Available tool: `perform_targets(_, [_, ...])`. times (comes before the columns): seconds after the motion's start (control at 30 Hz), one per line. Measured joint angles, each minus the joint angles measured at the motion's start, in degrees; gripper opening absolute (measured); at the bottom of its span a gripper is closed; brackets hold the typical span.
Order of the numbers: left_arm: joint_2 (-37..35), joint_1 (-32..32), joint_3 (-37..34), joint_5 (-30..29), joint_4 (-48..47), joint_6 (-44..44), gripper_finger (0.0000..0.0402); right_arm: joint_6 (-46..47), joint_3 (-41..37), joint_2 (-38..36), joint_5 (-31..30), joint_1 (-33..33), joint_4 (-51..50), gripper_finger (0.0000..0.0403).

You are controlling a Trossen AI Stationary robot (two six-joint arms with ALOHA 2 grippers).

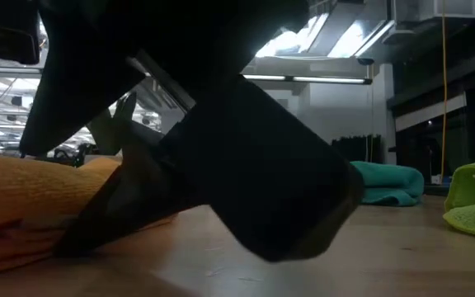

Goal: Fold microfiber towels
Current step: Put the bottom orange microfiber towel into the transparent bin

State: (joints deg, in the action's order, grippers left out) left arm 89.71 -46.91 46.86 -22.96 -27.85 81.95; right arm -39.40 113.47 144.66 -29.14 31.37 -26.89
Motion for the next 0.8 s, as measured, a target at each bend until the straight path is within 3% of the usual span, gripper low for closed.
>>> perform_targets(0.4, [0.0,2.57,-2.36,1.62,4.91,-4.37,0.016,0.32,-0.24,0.2,3.91,-3.71,4.8,0.0319])
perform_targets(0.8, [2.83,3.09,-3.67,4.92,5.4,-4.65,0.016,-0.12,-0.32,0.31,5.01,-2.94,4.37,0.0319])
